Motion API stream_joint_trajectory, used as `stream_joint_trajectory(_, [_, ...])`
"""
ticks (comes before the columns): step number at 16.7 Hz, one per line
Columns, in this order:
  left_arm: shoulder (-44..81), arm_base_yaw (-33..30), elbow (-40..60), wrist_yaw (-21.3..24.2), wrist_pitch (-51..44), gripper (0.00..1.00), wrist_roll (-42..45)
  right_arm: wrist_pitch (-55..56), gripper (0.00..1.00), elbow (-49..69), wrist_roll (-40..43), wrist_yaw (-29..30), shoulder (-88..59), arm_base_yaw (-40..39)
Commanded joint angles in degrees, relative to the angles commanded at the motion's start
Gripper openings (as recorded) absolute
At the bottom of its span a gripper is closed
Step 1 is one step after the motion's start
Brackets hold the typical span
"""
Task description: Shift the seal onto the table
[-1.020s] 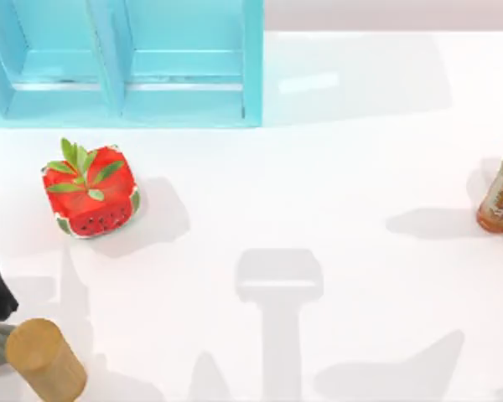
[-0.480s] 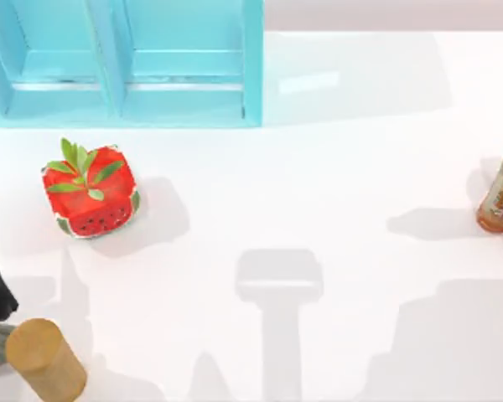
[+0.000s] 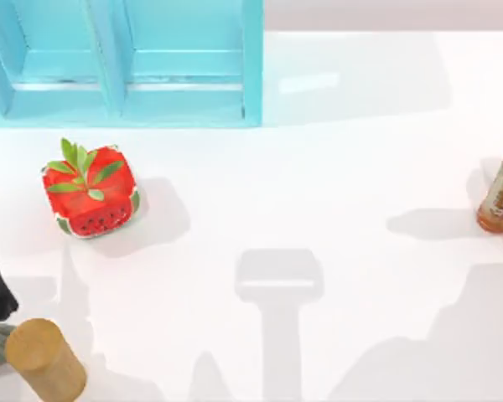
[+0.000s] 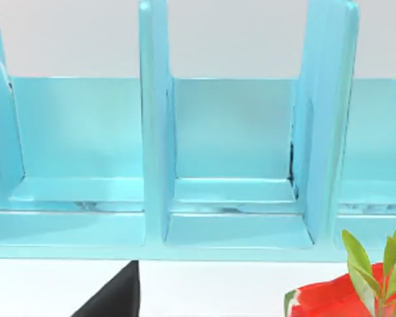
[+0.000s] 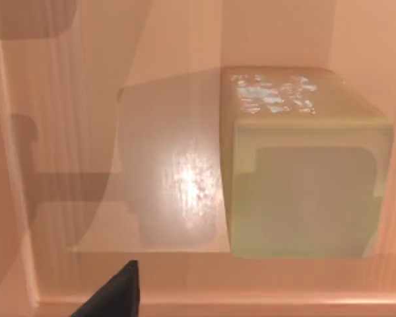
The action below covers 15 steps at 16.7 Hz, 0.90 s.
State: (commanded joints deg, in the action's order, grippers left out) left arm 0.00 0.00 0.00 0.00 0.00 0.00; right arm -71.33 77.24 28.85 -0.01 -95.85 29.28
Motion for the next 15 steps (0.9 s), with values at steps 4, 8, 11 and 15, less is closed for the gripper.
stream_joint_trajectory(4, [0.0,0.0,0.0,0.0,0.0,1.0,0.0,0.3,1.0,-0.3,-0.1,0.0,0.1,-0.3])
stream_joint_trajectory(8, [0.0,0.0,0.0,0.0,0.0,1.0,0.0,6.6,1.0,-5.3,-0.2,0.0,-1.7,-0.2])
stream_joint_trajectory(11, [0.0,0.0,0.0,0.0,0.0,1.0,0.0,16.0,1.0,-11.2,-0.3,0.0,-3.9,-0.2])
stream_joint_trajectory(15, [0.0,0.0,0.0,0.0,0.0,1.0,0.0,22.5,1.0,-16.4,-0.3,0.0,-6.1,-0.2])
